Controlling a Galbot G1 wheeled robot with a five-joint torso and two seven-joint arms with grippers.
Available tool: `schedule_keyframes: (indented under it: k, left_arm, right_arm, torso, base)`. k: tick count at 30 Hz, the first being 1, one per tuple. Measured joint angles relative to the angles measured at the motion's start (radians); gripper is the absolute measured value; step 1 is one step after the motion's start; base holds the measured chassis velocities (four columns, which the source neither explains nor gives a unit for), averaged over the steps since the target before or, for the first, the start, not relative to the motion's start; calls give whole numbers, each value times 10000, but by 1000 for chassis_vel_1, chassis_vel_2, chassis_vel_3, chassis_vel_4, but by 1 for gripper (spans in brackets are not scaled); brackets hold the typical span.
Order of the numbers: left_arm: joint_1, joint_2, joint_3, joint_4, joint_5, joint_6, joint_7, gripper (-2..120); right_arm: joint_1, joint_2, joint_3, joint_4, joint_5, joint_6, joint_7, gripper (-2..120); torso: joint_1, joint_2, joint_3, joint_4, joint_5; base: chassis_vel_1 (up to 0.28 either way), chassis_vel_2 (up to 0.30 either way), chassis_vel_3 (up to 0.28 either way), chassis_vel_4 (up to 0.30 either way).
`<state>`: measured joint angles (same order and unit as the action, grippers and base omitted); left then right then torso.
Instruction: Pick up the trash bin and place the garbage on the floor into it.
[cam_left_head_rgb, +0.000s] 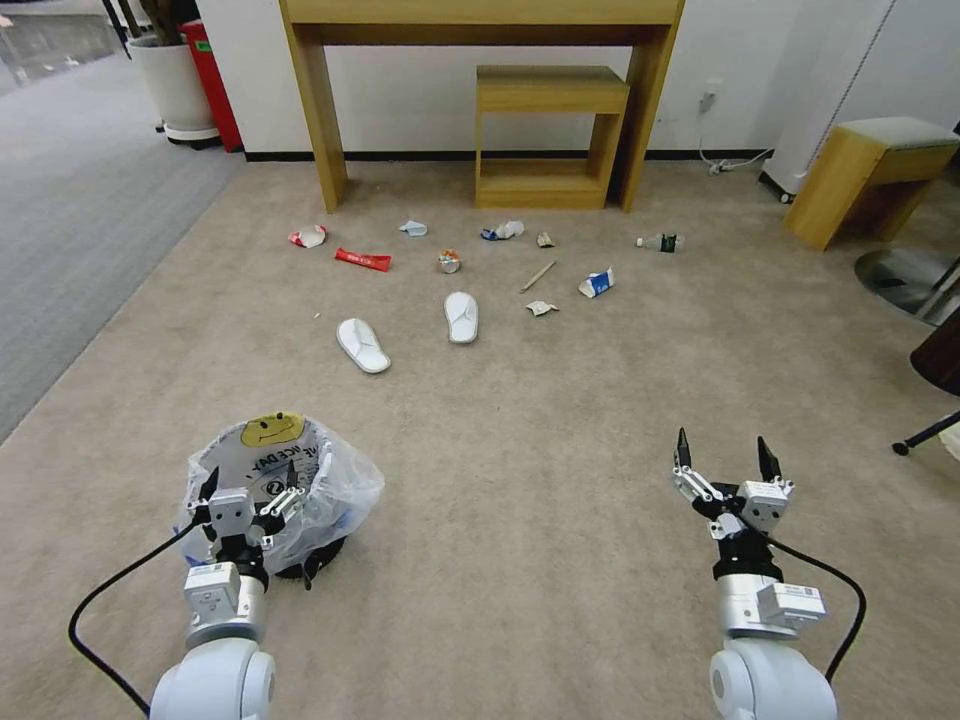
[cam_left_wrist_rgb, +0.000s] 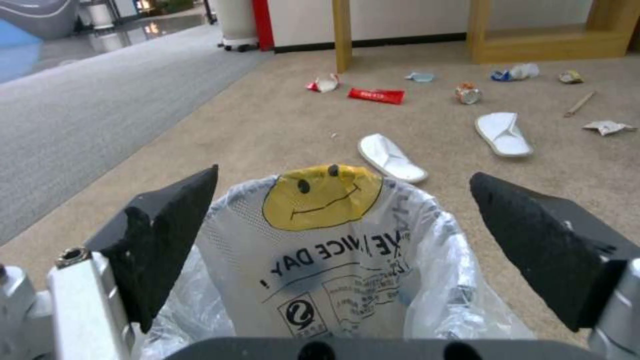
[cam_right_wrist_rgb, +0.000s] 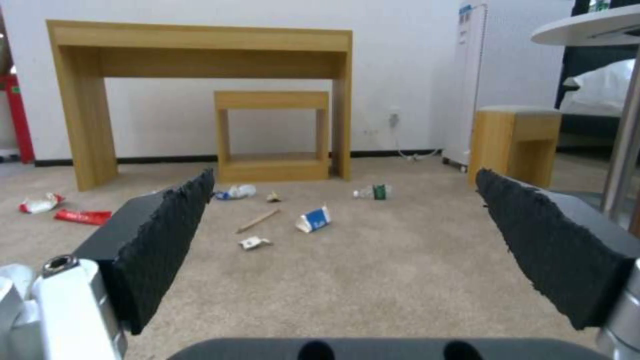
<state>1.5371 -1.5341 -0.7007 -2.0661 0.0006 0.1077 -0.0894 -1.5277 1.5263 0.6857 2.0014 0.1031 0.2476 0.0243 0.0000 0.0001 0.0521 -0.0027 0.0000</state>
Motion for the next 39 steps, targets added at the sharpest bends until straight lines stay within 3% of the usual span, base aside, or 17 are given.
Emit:
schedule_keyframes:
  k: [39]
  left_arm:
    - [58, -63, 19, -93, 20, -5, -30, 100]
  right_arm:
    - [-74, 35, 195, 42, 112, 164, -437, 100]
  torso:
    - [-1, 1, -1, 0, 0]
  base:
    - [-10, 9, 9, -9]
